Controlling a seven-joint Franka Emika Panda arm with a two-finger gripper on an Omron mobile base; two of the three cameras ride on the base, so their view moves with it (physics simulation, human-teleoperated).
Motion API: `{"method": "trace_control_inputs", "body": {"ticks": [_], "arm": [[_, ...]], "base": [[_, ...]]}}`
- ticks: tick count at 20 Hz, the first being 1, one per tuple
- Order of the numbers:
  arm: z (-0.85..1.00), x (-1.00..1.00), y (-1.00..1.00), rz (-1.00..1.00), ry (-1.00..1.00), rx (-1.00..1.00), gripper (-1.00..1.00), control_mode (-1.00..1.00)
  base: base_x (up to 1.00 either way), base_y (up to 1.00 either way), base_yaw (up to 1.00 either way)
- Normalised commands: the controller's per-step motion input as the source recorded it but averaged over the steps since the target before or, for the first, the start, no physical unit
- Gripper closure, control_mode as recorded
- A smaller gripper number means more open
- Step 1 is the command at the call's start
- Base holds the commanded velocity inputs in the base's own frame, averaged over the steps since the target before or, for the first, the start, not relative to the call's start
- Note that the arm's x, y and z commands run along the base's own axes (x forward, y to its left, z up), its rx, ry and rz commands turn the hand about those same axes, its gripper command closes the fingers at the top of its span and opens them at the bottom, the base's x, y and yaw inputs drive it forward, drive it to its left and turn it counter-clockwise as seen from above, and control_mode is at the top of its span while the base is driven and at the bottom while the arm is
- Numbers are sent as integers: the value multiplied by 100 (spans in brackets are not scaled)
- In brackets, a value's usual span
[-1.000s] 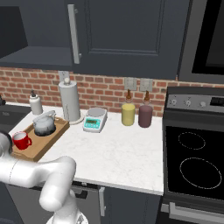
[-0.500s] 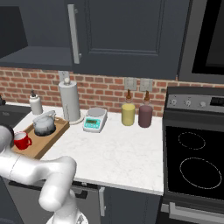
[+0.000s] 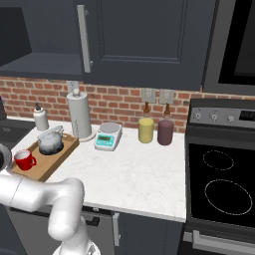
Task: Pick the kettle from the counter and place it on the tray. Then pick the mug from the cabinet and place it on the tray. Then close the cabinet doors.
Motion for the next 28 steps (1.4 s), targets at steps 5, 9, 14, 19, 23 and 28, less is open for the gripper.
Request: {"method": "trace_control_inputs", "body": {"ticks": [5, 9, 14, 19, 23, 28], "arm": [[-25, 58, -98, 33, 50, -15, 100, -100], [-27, 57, -100, 36, 42, -13, 100, -100], [-10, 46, -93, 44, 22, -10, 100, -100], [0, 35, -84, 56, 6, -6, 100, -100], [-5, 5, -73, 68, 2, -5, 100, -100], [-17, 41, -46, 70, 4, 0, 100, -100]], "base": [[0, 0, 0], [0, 0, 0], [0, 0, 0], [0, 0, 0], [0, 0, 0], [0, 0, 0]]}}
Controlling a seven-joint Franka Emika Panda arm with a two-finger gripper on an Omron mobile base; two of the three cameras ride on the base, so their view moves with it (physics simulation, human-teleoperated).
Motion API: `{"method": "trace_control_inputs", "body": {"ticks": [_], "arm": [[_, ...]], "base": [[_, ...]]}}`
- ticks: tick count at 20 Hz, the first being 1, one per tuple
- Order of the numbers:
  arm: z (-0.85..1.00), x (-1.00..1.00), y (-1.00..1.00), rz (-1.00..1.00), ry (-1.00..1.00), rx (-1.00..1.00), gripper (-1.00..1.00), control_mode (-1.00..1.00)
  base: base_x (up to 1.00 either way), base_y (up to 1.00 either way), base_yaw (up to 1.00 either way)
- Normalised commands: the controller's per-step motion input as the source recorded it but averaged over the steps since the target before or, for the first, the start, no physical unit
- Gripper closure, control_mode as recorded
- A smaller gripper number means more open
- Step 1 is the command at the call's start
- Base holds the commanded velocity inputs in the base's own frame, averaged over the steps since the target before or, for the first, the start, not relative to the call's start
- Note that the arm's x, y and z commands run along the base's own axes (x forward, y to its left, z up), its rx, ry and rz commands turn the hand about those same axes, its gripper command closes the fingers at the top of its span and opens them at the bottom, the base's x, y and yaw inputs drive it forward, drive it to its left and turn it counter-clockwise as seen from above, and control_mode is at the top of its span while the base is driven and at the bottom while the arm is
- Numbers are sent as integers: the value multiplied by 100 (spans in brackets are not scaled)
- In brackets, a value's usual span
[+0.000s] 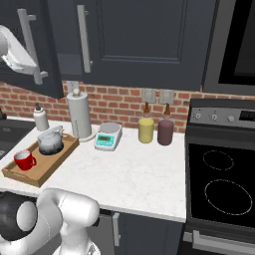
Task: Pick the kettle from the counter and place it on the tray. Then pick the mug from the cabinet and place it on the tray. Then close the cabinet doors.
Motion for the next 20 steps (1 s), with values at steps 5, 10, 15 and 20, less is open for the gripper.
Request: {"method": "trace_control_inputs", "body": {"ticks": [5, 10, 15, 20], "arm": [[-36, 100, 0, 55, 2, 4, 100, -100], [-20, 99, 0, 25, 0, 8, 100, -100], [-1, 84, 1, 3, 0, 8, 100, -100], [-1, 68, 1, 0, 0, 3, 100, -100]], "base": [[0, 0, 0], [0, 0, 0], [0, 0, 0], [0, 0, 0]]}}
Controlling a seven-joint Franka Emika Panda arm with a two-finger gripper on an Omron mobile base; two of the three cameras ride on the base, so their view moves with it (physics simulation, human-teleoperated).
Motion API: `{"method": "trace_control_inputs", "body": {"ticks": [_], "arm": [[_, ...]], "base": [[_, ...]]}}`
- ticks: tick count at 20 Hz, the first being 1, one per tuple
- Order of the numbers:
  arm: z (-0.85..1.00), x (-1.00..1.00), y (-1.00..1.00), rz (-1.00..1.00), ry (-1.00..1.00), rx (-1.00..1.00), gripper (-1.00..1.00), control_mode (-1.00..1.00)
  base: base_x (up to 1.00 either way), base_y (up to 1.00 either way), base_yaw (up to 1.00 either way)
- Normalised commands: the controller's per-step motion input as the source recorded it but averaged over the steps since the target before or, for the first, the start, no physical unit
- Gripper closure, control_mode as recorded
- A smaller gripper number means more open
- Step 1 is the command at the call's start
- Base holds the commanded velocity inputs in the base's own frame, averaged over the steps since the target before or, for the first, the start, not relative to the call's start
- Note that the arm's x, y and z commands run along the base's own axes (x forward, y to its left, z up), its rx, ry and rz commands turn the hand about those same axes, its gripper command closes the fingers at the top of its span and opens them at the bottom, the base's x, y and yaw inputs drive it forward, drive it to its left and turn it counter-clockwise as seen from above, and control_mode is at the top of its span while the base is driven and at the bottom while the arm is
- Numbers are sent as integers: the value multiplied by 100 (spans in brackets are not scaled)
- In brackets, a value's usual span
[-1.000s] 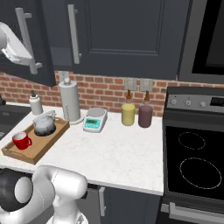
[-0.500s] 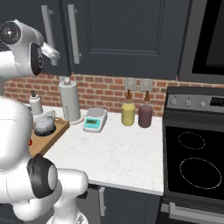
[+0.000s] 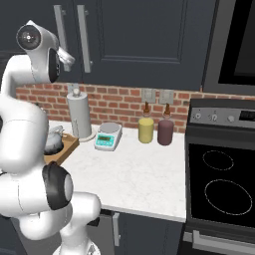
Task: Pick the kettle from the counter and place it on the tray. Then pick the mug from the cabinet and place it on the tray. Then close the cabinet doors.
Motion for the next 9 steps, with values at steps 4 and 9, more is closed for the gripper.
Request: {"method": "trace_control_inputs", "body": {"ticks": [4, 9], "arm": [[-6, 66, 1, 0, 0, 1, 100, -100], [-22, 65, 0, 0, 0, 0, 100, -100]], "base": [[0, 0, 0], [0, 0, 0]]}}
